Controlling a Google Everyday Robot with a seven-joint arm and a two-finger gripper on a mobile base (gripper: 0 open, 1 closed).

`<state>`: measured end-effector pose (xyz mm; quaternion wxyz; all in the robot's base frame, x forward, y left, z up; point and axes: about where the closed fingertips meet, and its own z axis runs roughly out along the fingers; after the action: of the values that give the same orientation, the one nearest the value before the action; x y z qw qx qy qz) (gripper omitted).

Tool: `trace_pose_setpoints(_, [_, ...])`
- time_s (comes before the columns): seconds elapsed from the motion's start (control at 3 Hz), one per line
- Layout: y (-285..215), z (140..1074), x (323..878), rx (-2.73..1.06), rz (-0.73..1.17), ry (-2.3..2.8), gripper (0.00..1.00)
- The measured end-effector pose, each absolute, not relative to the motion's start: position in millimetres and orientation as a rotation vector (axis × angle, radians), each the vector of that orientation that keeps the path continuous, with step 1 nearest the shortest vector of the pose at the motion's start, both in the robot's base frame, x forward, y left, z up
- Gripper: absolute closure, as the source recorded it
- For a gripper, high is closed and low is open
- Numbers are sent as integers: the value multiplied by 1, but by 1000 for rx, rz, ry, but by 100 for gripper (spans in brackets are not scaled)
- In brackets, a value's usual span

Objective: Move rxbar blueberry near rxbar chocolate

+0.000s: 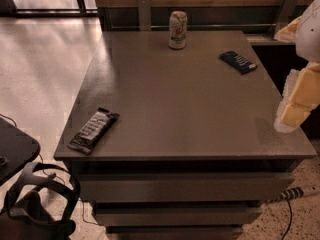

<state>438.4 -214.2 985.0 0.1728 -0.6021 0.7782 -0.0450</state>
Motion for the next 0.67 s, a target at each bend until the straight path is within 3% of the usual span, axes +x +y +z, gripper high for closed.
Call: trace_pose_setpoints(0.67, [-227,984,466,-1633,-98,2214,0])
